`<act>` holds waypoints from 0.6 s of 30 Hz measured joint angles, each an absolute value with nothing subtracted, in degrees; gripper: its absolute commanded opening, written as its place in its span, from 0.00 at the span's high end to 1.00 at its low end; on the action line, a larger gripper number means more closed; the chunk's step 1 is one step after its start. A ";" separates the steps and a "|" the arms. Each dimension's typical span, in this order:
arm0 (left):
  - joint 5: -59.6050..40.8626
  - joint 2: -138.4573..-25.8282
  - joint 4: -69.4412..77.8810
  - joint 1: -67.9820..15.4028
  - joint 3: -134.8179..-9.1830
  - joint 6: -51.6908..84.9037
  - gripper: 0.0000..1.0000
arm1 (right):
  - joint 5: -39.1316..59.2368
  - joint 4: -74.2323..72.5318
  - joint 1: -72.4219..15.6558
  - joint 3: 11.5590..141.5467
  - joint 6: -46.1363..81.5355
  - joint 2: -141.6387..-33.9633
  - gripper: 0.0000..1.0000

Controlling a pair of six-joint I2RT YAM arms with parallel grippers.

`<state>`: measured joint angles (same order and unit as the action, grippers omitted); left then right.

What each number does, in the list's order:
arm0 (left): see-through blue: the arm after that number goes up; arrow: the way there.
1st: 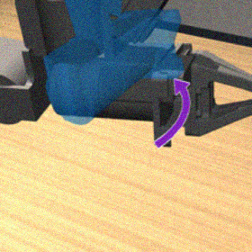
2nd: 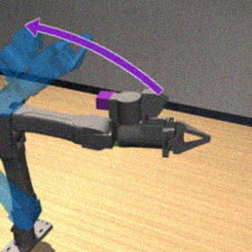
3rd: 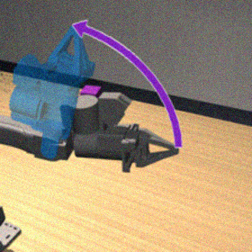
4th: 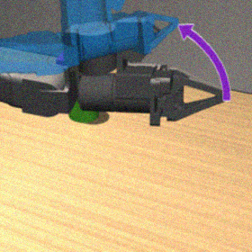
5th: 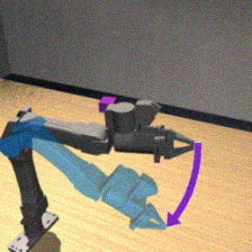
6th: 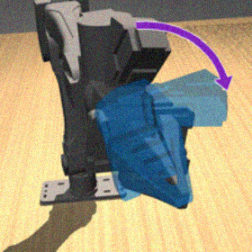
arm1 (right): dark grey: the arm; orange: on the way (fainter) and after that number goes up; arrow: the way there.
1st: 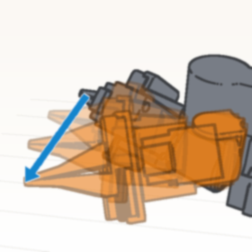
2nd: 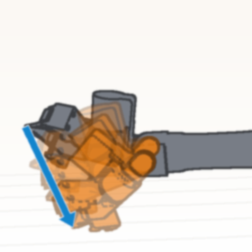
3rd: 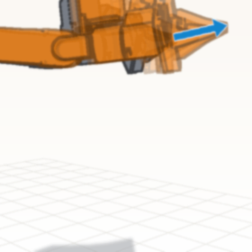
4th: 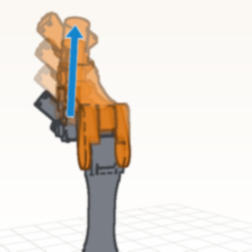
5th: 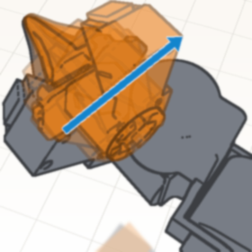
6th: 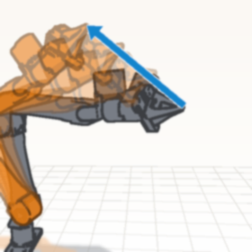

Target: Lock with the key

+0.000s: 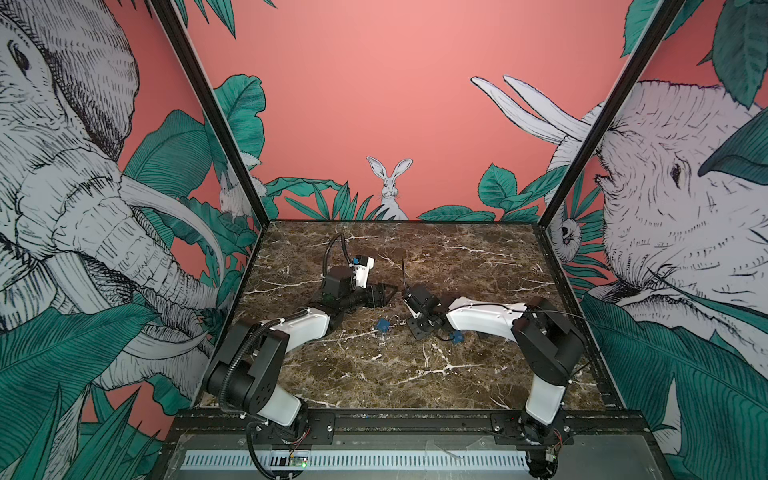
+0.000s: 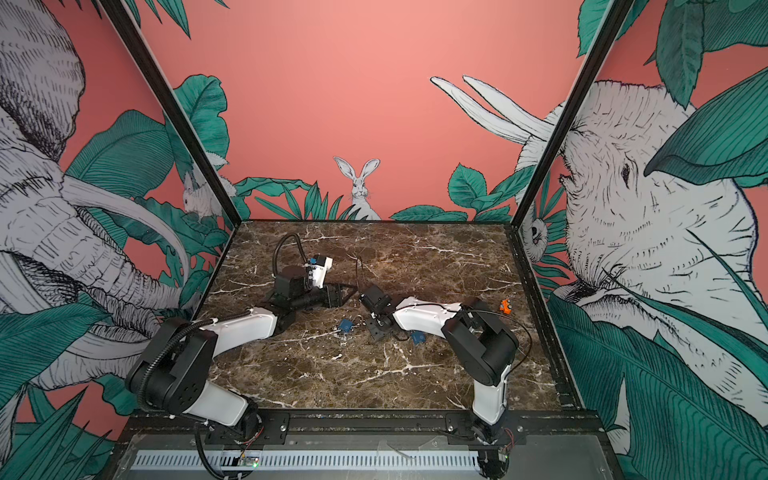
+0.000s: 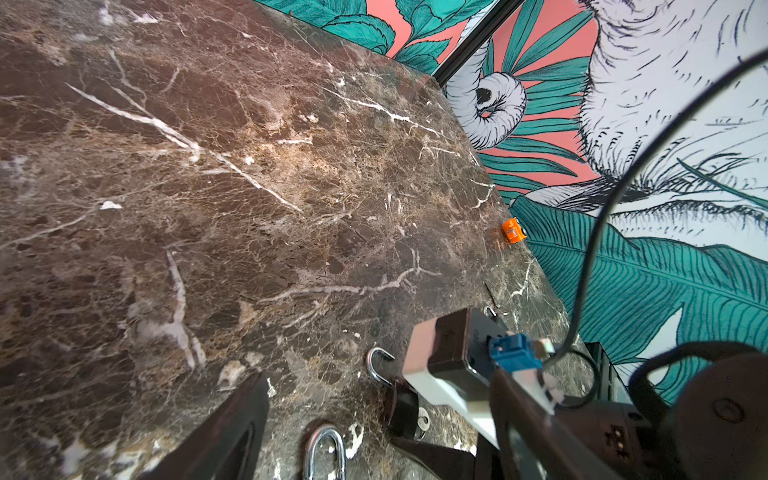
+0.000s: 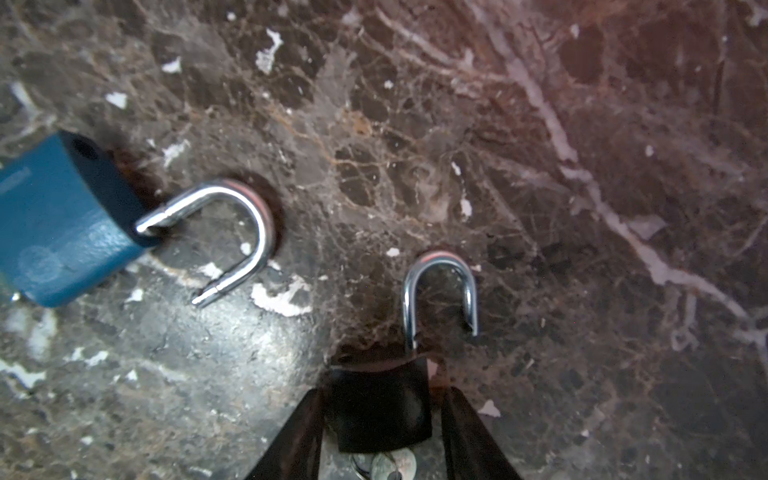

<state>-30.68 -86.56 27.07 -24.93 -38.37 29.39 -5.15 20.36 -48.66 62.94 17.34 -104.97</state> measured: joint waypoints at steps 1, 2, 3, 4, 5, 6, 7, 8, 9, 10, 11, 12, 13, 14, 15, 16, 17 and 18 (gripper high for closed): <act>-30.70 -86.56 27.07 -24.93 -38.37 29.36 0.16 | -5.15 20.36 -48.66 62.94 17.34 -104.97 0.57; -30.70 -86.56 27.07 -24.93 -38.37 29.36 0.16 | -5.13 20.36 -48.66 62.94 17.39 -104.97 0.58; -30.72 -86.56 27.05 -24.93 -38.37 29.36 0.16 | -5.10 20.34 -48.66 62.94 17.39 -104.97 0.58; -30.74 -86.56 27.05 -24.93 -38.37 29.36 0.17 | -5.10 20.34 -48.66 62.94 17.43 -104.97 0.59; -30.79 -86.56 27.05 -24.93 -38.37 29.36 0.17 | -5.10 20.32 -48.66 62.94 17.47 -104.97 0.59; -30.85 -86.56 27.05 -24.93 -38.37 29.36 0.17 | -5.10 20.32 -48.66 62.94 17.50 -104.97 0.60; -30.89 -86.56 27.05 -24.93 -38.37 29.36 0.17 | -5.10 20.32 -48.66 62.94 17.50 -104.97 0.60; -30.92 -86.56 27.05 -24.93 -38.37 29.36 0.17 | -5.10 20.29 -48.66 62.94 17.54 -104.99 0.60; -30.94 -86.56 27.05 -24.93 -38.37 29.39 0.17 | -5.10 20.27 -48.66 62.94 17.54 -105.01 0.60; -30.96 -86.56 27.05 -24.93 -38.37 29.36 0.17 | -5.10 20.23 -48.66 62.94 17.56 -105.01 0.61; -30.98 -86.56 27.05 -24.93 -38.37 29.39 0.17 | -5.13 20.18 -48.66 62.94 17.54 -105.01 0.61; -31.00 -86.56 27.05 -24.93 -38.37 29.36 0.17 | -5.13 20.08 -48.66 62.89 17.56 -105.01 0.62; -31.03 -86.56 27.05 -24.93 -38.37 29.36 0.17 | -5.13 20.03 -48.66 62.87 17.56 -105.01 0.62; -31.07 -86.59 27.05 -24.93 -38.37 29.39 0.17 | -5.10 19.97 -48.66 62.87 17.56 -105.06 0.63; -31.11 -86.63 27.07 -24.93 -38.37 29.39 0.17 | -5.10 19.90 -48.66 62.87 17.56 -105.06 0.64; -31.11 -86.72 27.09 -24.93 -38.37 29.39 0.17 | -5.10 19.84 -48.66 62.87 17.58 -105.08 0.64; -31.18 -86.89 27.14 -24.93 -38.37 29.41 0.18 | -5.08 19.73 -48.66 62.87 17.58 -105.12 0.64; -31.31 -87.13 27.18 -24.93 -38.37 29.41 0.18 | -5.08 19.57 -48.66 62.87 17.58 -105.16 0.66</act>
<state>-31.31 -87.13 27.18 -24.93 -38.37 29.41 -5.08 19.57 -48.66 62.87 17.58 -105.16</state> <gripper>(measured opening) 0.826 0.357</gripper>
